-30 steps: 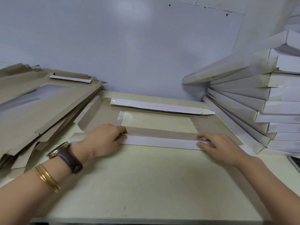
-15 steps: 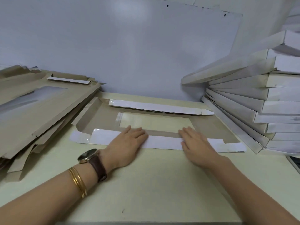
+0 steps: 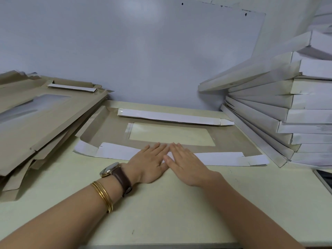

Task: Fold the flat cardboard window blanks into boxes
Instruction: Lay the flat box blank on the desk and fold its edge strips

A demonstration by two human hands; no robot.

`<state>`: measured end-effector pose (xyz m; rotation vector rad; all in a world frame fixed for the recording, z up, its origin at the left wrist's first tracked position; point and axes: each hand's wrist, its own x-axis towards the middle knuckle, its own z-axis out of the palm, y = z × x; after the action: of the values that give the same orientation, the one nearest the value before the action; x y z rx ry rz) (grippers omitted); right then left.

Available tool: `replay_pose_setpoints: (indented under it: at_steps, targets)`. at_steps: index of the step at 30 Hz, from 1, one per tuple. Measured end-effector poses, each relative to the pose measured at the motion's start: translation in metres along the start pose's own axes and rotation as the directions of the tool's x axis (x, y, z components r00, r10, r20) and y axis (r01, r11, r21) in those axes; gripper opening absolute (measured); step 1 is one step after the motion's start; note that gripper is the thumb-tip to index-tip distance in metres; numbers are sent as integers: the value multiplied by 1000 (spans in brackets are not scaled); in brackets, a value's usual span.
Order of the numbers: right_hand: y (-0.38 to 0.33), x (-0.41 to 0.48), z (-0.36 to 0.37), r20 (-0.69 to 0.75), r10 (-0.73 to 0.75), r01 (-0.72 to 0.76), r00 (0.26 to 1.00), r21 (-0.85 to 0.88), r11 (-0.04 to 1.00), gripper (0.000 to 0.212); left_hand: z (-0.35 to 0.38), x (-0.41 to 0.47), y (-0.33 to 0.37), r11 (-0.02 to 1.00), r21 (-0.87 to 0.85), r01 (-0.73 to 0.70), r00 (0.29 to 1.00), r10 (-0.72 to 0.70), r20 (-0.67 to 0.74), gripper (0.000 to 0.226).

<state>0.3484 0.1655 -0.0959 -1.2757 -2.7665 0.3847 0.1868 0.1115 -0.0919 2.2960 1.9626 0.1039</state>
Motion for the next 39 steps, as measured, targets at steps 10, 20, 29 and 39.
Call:
replay_pose_setpoints:
  at_steps: [10, 20, 29, 39]
  targets:
    - [83, -32, -19, -31, 170, -171, 985, -20, 985, 75, -9, -34, -61, 987, 5, 160, 987, -160, 16, 69]
    - [134, -60, -36, -41, 350, -351, 936, -16, 936, 73, -16, -52, -89, 961, -5, 275, 961, -275, 21, 58]
    - [152, -68, -39, -61, 406, -406, 912, 12, 914, 72, -12, -53, -109, 917, 4, 398, 917, -398, -21, 55]
    - [146, -72, -43, -61, 404, -399, 913, 76, 914, 81, -10, -61, -117, 904, -108, 413, 880, -427, -207, 53]
